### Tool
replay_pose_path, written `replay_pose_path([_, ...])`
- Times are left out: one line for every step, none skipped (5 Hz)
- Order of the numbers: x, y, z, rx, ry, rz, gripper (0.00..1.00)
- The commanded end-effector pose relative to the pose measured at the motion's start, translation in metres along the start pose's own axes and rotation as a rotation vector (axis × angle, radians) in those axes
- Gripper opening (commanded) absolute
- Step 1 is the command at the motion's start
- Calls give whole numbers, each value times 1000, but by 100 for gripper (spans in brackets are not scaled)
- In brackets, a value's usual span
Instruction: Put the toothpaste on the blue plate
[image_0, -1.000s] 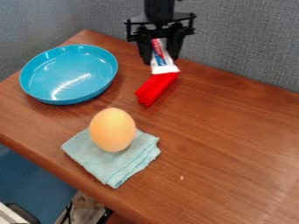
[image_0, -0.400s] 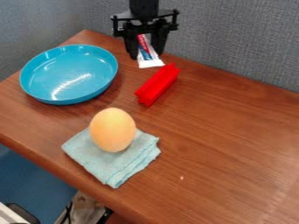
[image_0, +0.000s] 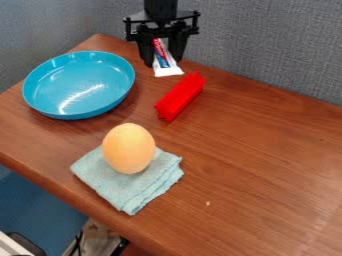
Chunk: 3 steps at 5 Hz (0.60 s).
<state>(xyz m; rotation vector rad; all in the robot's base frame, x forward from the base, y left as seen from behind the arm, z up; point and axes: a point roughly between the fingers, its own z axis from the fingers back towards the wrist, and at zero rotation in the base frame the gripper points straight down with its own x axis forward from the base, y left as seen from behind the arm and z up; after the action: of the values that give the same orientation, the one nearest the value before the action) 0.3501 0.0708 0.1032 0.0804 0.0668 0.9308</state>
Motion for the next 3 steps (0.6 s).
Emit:
replay_pose_path([15, 4, 17, -26, -57, 47, 0])
replay_pose_path([19, 5, 16, -19, -60, 57, 0])
replay_pose_path([21, 6, 15, -10, -64, 61, 0])
